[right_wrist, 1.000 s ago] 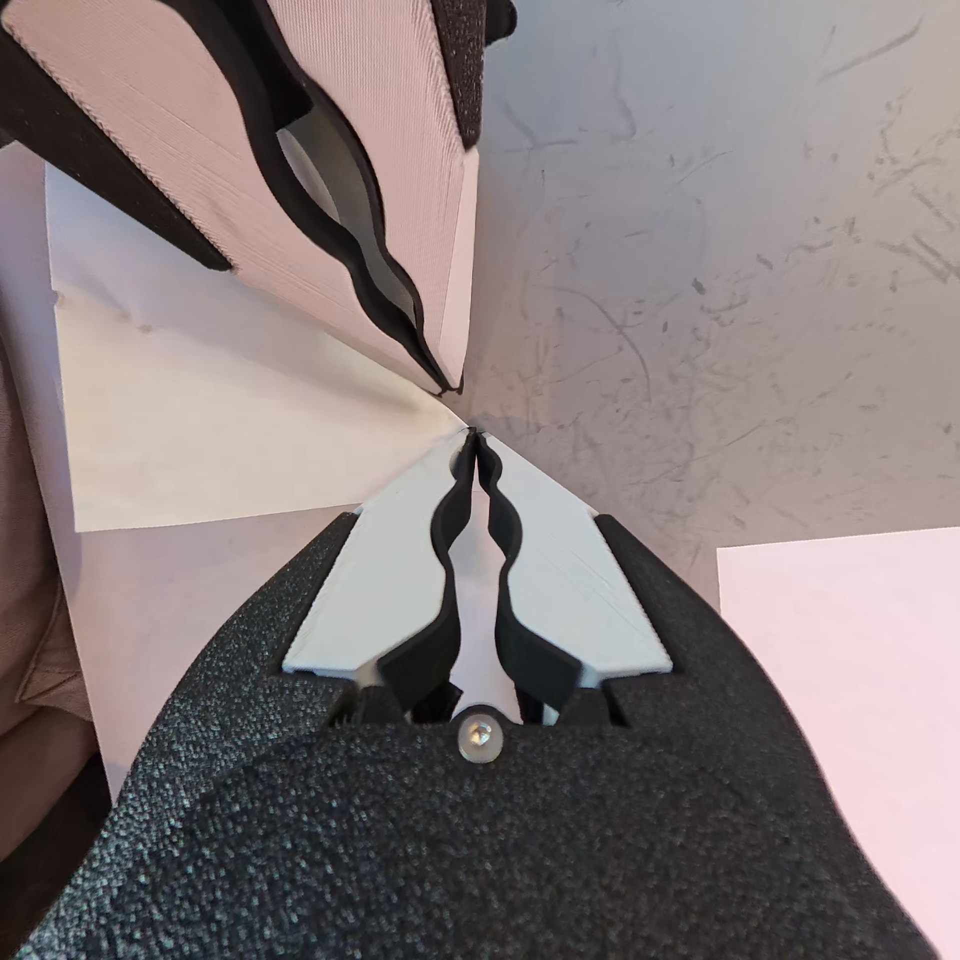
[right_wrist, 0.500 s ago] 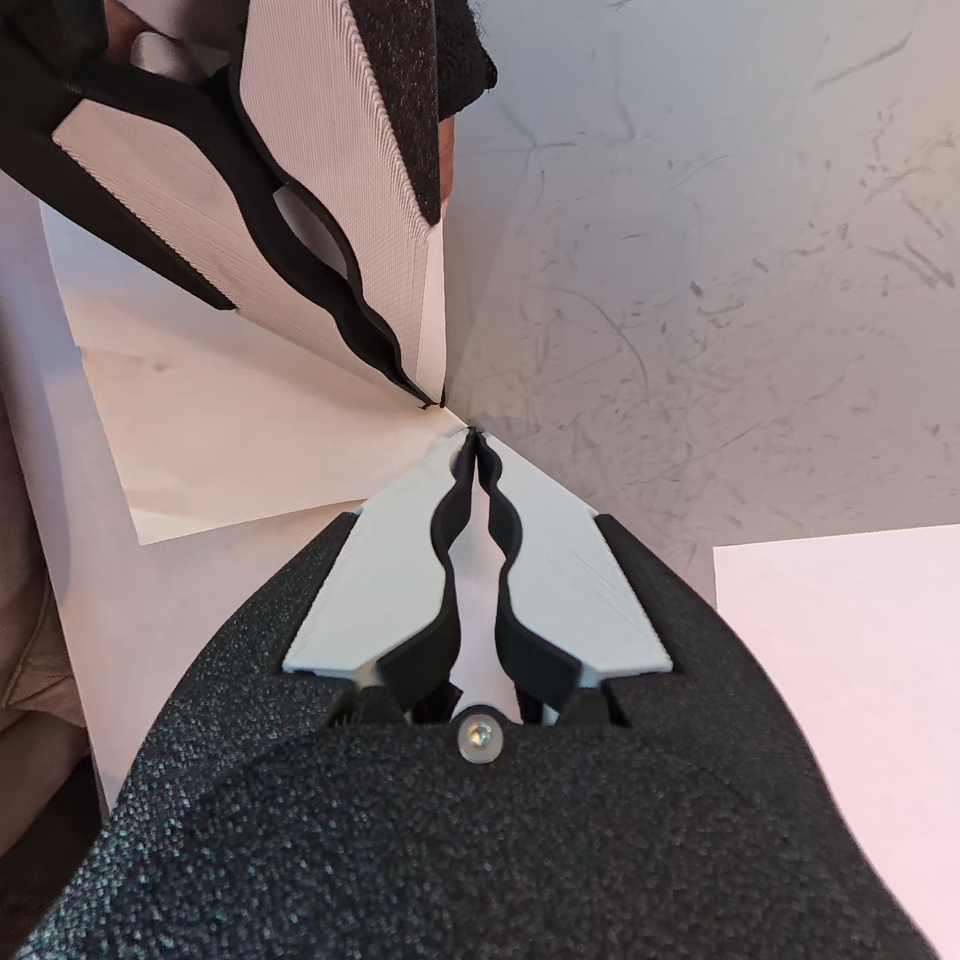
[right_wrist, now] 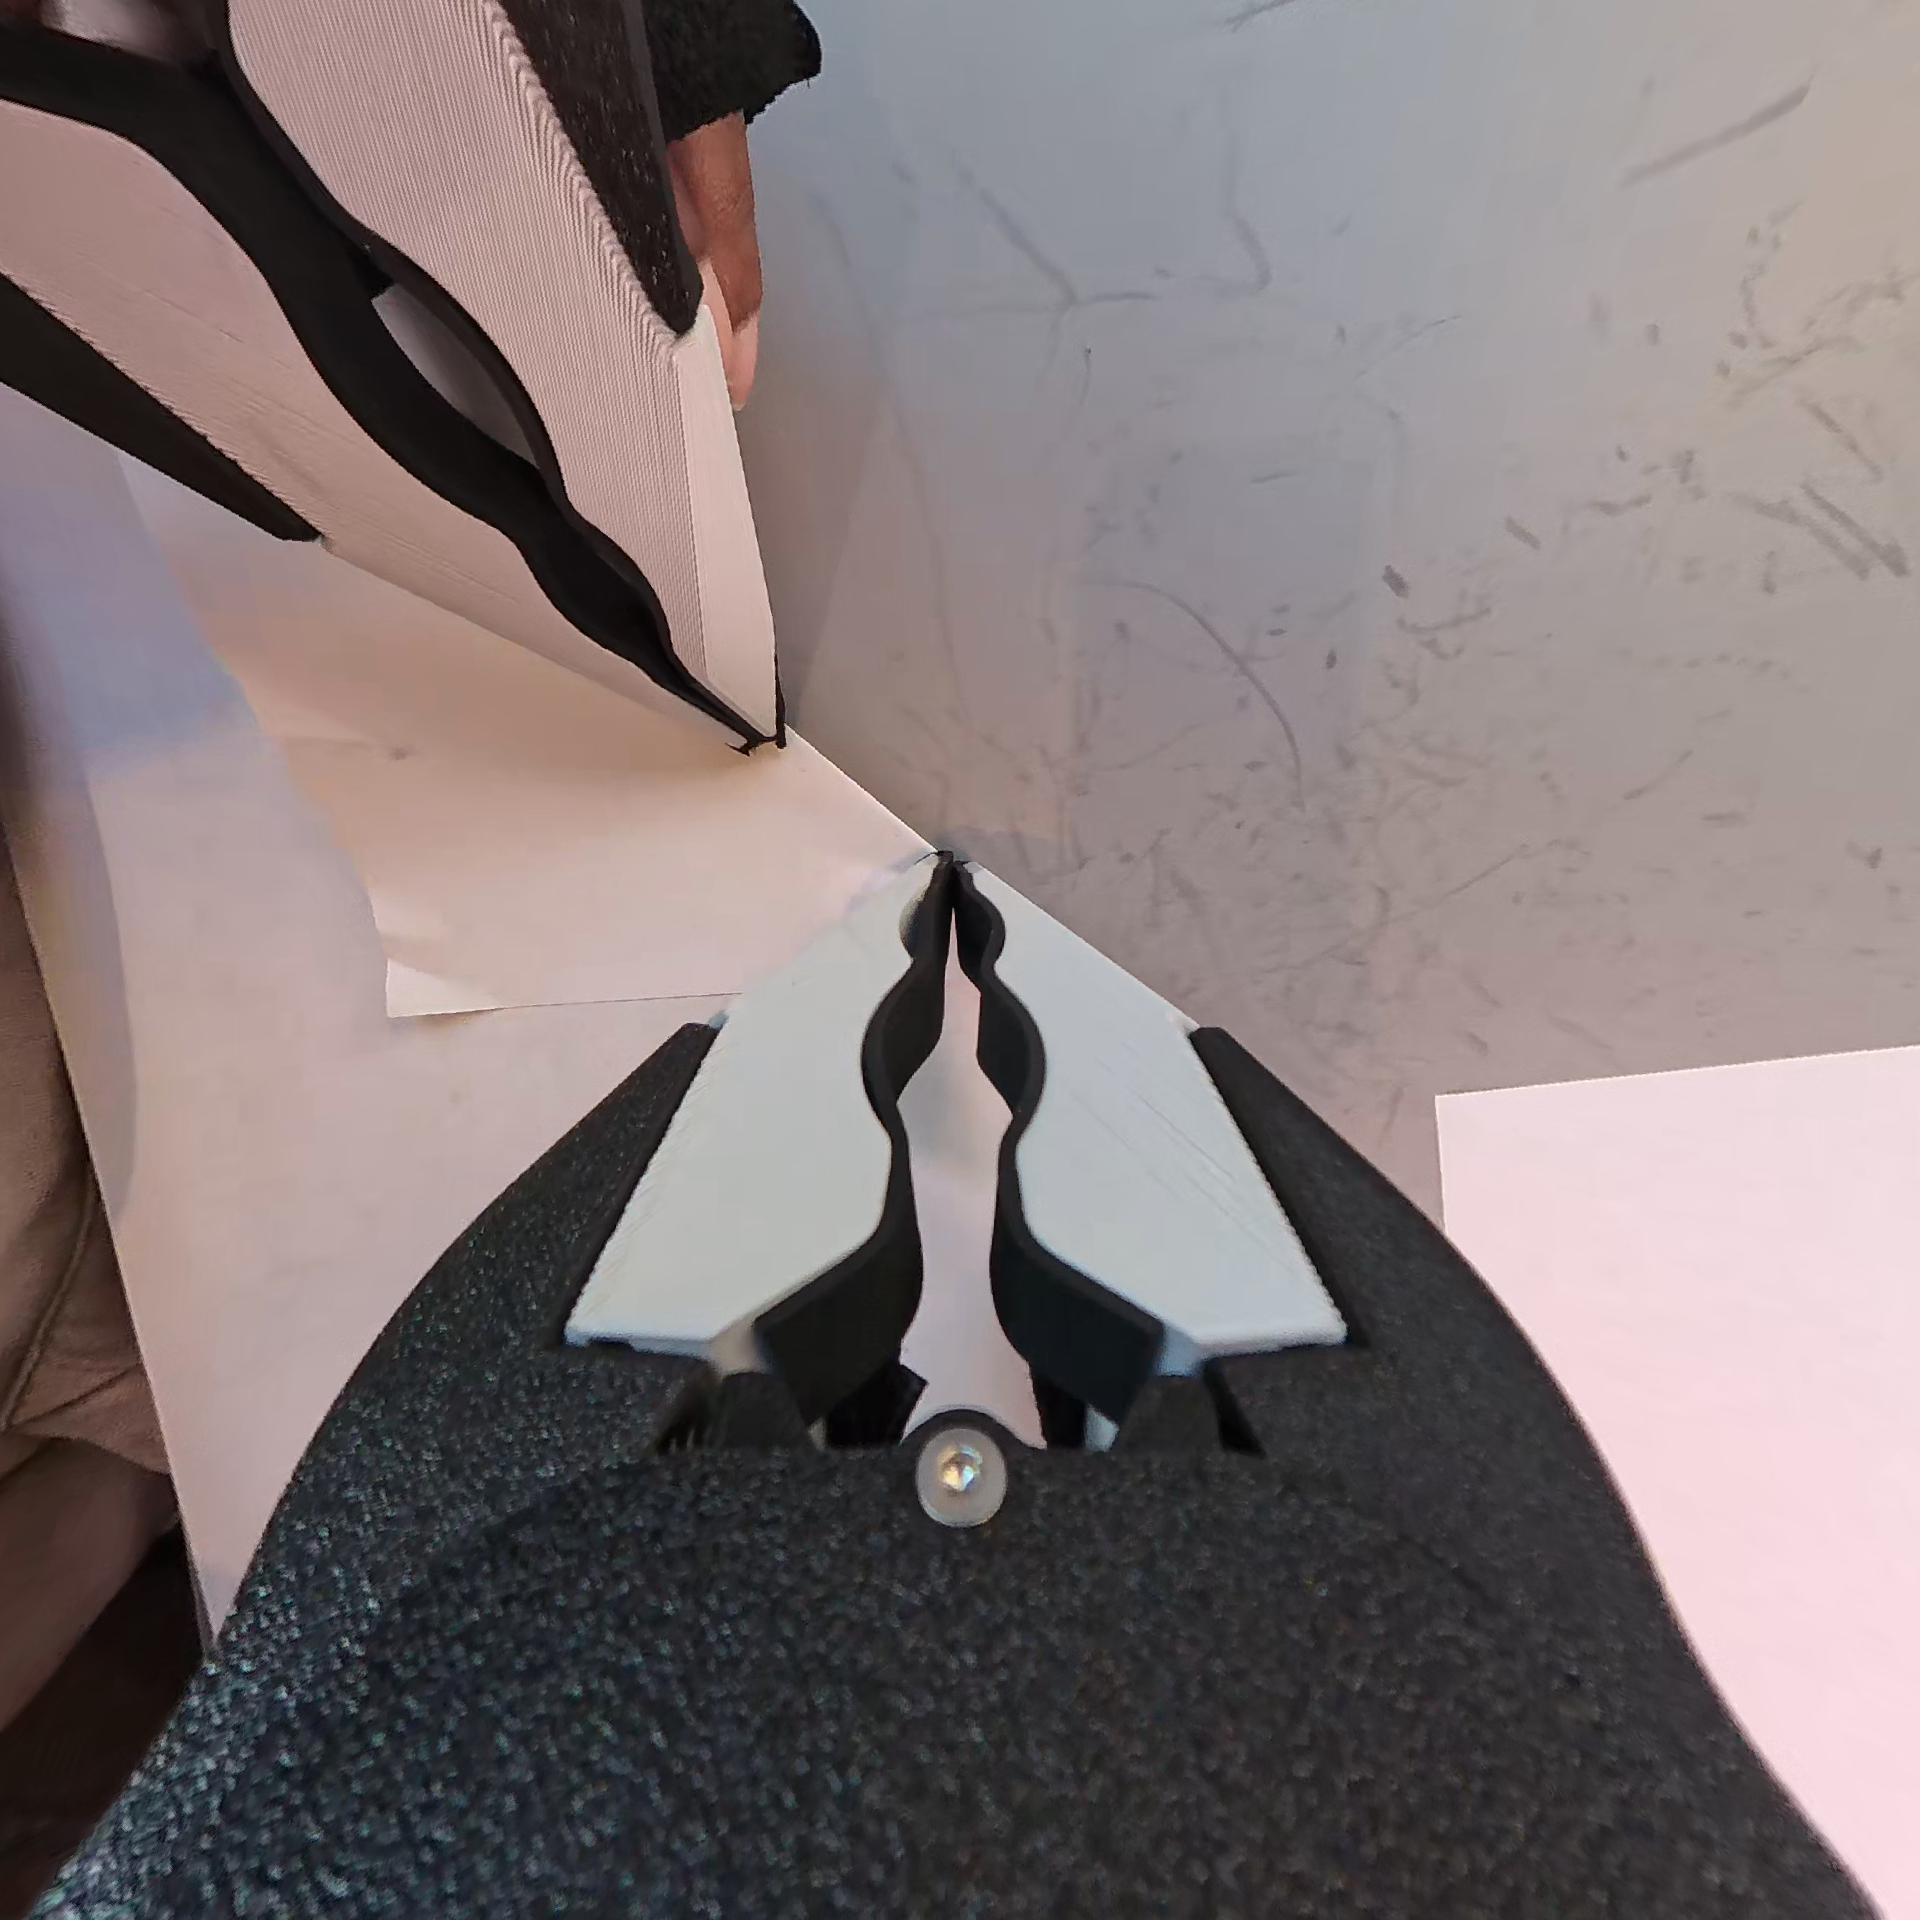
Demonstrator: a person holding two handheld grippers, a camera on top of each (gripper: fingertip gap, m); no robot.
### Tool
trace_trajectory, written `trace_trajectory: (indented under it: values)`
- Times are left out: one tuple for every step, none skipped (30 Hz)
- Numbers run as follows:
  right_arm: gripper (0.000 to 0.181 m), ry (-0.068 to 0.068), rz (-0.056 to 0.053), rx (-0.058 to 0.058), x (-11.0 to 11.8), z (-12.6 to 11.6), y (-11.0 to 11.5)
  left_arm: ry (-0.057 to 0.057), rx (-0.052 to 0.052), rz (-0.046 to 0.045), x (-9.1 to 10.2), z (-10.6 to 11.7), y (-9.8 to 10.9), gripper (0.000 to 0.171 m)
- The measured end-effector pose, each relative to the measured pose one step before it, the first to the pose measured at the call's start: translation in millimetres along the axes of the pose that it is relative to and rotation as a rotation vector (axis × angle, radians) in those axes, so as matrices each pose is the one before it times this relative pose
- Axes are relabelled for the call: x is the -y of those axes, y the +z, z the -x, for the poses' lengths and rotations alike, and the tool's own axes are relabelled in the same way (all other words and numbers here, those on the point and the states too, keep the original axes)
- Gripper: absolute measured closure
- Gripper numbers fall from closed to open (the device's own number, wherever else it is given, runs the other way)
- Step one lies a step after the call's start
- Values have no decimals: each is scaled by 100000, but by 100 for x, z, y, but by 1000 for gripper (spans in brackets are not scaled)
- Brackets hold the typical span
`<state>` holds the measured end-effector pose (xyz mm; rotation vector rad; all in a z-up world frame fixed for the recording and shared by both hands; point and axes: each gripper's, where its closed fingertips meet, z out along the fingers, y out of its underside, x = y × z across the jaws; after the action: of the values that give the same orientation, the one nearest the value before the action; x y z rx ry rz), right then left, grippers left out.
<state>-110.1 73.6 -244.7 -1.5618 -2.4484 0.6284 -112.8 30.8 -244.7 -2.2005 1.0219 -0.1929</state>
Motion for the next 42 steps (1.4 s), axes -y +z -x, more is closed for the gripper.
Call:
trace_trajectory:
  values:
    - [181,16,-72,40,14,16,8,-1046,-391,-39,-52,-31,-42,171]
    - [181,42,-62,144,17,19,8,-1908,-1001,12,-57,-39,-63,171]
    - [181,-145,-51,126,22,29,24,-2282,-1465,304,-82,-44,-78,171]
    - [181,-198,27,-63,11,13,8,-2517,-1779,552,-89,-55,-92,171]
    - [181,-397,116,-219,1,8,6,-2548,-1870,377,-80,-43,-79,171]
    - [181,-306,94,-138,6,-4,-5,-1957,-1397,-15,-19,-21,-35,171]
    - [181,-51,49,-22,5,-2,3,-532,-338,-100,-3,0,7,171]
    - [181,-87,-12,-23,-7,3,9,790,560,204,-8,6,2,171]
    - [181,-2,-10,-24,5,5,3,455,565,298,-15,4,0,171]
    - [181,32,29,-88,0,-1,0,-603,-211,187,-25,-22,-24,171]
    - [181,-89,-6,-117,0,0,2,-1208,-814,123,-46,-14,-57,171]
    - [181,209,-68,-3,5,14,14,-801,-240,85,-74,53,-59,171]
    - [181,9,4,-102,-1,9,1,-221,507,128,-60,78,-57,171]
    - [181,-261,117,-347,6,1,-3,-126,575,143,-32,30,-20,171]
    - [181,-308,224,-481,6,0,9,158,506,27,4,3,18,171]
    - [181,-257,322,-401,10,-2,-3,444,195,-135,-11,3,-2,171]
    - [181,-133,346,-135,7,8,4,-574,-443,-359,2,5,11,171]
    - [181,-175,471,18,15,4,-5,-1446,-876,-527,3,-9,1,171]
    - [181,-643,625,-381,34,-7,-38,-988,-800,-552,8,6,1,171]
    - [181,-1174,-253,-1268,194,-41,-98,-127,-418,-349,8,-1,0,171]
    - [181,-1327,-2036,-400,556,174,-198,238,-4,-65,2,2,12,171]
    - [181,-432,-2100,1558,685,509,-182,300,176,44,15,9,3,171]
    - [181,-625,-1575,1555,648,567,-51,70,-15,-39,6,3,3,171]
    - [181,-1261,-33,1472,374,558,167,-401,-377,-153,3,-2,5,171]
    - [181,-1052,1180,1825,90,545,370,-557,-569,-142,4,3,3,171]
    - [181,-499,782,191,25,171,458,-260,-429,-14,7,6,0,171]
    - [181,-38,1041,-883,-131,-146,450,34,-236,90,6,-3,-5,171]
    - [181,-5,1658,384,-334,-28,408,-65,-306,27,0,9,-3,171]
    - [181,1263,-1577,1030,179,-16,37,-750,-866,-119,-11,-2,-15,171]
    - [181,641,-375,608,36,1,18,-1779,-1760,-169,-36,-7,-62,171]
    - [181,-728,131,-423,21,-11,19,-2777,-2437,-20,-58,13,-101,171]
    - [181,-408,595,-453,-23,5,-4,-2860,-2648,442,-125,14,-157,171]
    - [181,-412,461,-239,-6,-10,1,-1776,-2085,842,-180,32,-205,171]
    - [181,-388,186,13,0,3,2,-347,-996,682,-184,32,-160,171]
    - [181,60,-26,257,1,-4,-3,833,69,277,-114,-6,-77,171]
    - [181,72,-170,244,2,5,10,1823,916,178,-61,-19,-16,171]
    - [181,-39,-230,14,0,-10,-12,2288,1191,380,-35,-9,-5,171]
    - [181,-100,-210,-196,3,-5,4,1642,822,546,-43,-14,-18,171]
    - [181,-134,-217,-338,-3,0,3,1100,533,301,-26,2,-9,171]
    - [181,-91,-224,-380,2,-2,-6,1541,743,-22,-23,-7,0,171]
    - [181,-78,-275,-423,-2,-3,3,2844,1289,36,-52,-23,-18,171]
    - [181,-241,-301,-414,6,-12,-5,3161,1619,303,-66,-28,-53,171]
